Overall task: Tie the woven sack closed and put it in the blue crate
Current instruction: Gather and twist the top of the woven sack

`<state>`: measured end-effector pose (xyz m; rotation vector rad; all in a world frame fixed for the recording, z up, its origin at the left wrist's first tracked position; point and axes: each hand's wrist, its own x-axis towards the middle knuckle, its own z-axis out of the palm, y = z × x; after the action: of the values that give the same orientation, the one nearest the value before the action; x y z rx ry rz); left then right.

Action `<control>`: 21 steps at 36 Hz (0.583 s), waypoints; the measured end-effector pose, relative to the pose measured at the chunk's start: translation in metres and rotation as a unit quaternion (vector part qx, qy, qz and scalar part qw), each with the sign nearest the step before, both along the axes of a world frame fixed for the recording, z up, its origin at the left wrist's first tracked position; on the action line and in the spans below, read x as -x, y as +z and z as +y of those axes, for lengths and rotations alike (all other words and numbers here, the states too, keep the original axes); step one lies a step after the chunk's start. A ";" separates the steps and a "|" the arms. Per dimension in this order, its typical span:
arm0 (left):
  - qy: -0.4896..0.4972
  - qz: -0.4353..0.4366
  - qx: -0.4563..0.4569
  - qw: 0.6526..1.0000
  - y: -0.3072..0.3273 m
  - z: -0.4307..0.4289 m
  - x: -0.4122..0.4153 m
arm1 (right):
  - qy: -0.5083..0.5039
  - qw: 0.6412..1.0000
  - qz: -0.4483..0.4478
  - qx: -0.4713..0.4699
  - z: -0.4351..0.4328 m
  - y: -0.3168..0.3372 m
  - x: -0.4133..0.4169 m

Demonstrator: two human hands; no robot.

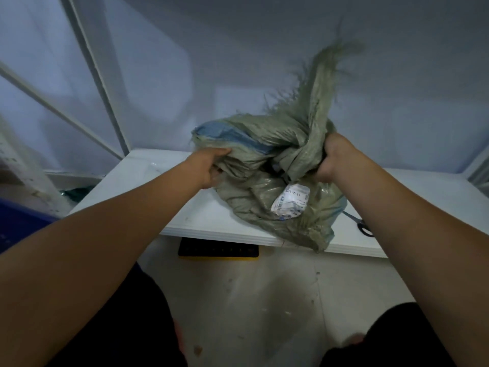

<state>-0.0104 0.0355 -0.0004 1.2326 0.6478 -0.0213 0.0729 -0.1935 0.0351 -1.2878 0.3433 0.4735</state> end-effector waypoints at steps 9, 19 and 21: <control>0.109 -0.152 -0.033 0.982 0.006 -0.003 -0.013 | -0.089 0.982 -0.167 -0.015 0.007 0.014 0.003; -0.089 -0.264 -0.366 0.888 0.005 -0.025 -0.007 | -0.043 0.882 -0.339 0.326 0.009 0.005 0.012; -0.119 -0.285 -0.388 0.868 0.002 -0.026 -0.006 | -0.064 0.861 -0.351 0.362 0.004 0.004 0.009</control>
<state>-0.0043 0.0100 0.0011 1.9792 -0.0556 0.4257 0.0639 -0.1899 0.0392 -2.0483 -0.0350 -0.3041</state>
